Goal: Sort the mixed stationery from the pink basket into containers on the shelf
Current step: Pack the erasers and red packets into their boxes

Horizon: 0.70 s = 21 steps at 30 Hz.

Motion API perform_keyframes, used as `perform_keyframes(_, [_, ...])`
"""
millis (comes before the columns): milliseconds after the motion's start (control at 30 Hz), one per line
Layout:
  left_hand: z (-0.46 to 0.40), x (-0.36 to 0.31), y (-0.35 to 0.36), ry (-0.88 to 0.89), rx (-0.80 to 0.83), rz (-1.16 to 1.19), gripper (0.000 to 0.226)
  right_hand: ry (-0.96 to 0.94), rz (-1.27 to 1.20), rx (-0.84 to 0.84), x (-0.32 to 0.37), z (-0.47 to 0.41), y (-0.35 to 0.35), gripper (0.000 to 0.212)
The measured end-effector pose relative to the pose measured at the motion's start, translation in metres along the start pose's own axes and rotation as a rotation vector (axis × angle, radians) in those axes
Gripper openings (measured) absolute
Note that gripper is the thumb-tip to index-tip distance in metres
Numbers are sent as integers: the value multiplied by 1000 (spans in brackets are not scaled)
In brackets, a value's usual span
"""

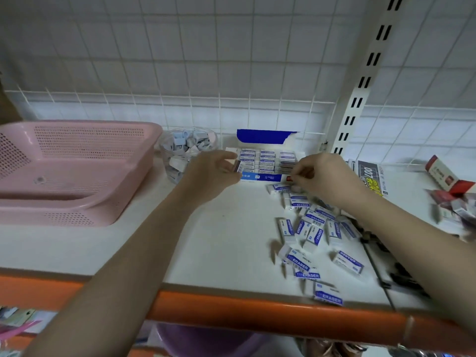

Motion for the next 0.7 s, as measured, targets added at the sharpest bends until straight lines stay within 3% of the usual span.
perform_keyframes(100, [-32, -12, 6, -22, 30, 86, 19, 5, -60, 28, 3, 21, -7, 8])
perform_keyframes(167, [-48, -16, 13, -45, 18, 98, 23, 0, -69, 9, 3, 31, -11, 9])
perform_keyframes(267, [-57, -16, 25, 108, 36, 2, 23, 22, -65, -5, 1, 45, -13, 9])
perform_keyframes(333, [-59, -13, 30, 246, 74, -152, 19, 34, -62, 1, 0, 53, -12, 11])
perform_keyframes(467, [-67, -12, 36, 496, 163, -645, 33, 46, -38, 25, 1, 67, -8, 11])
perform_keyframes(700, [-84, -29, 40, 503, 381, -932, 34, 89, 4, 45, -2, 71, -4, 11])
Point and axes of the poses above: each hand's wrist, its own z-axis away from the middle knuckle, its own y-axis out of the palm, x = y × z, the point moved 2 cm from there along -z, towards the middle knuckle, and after that the axes turned 4 degrees about -y, right-handed, at the moved point
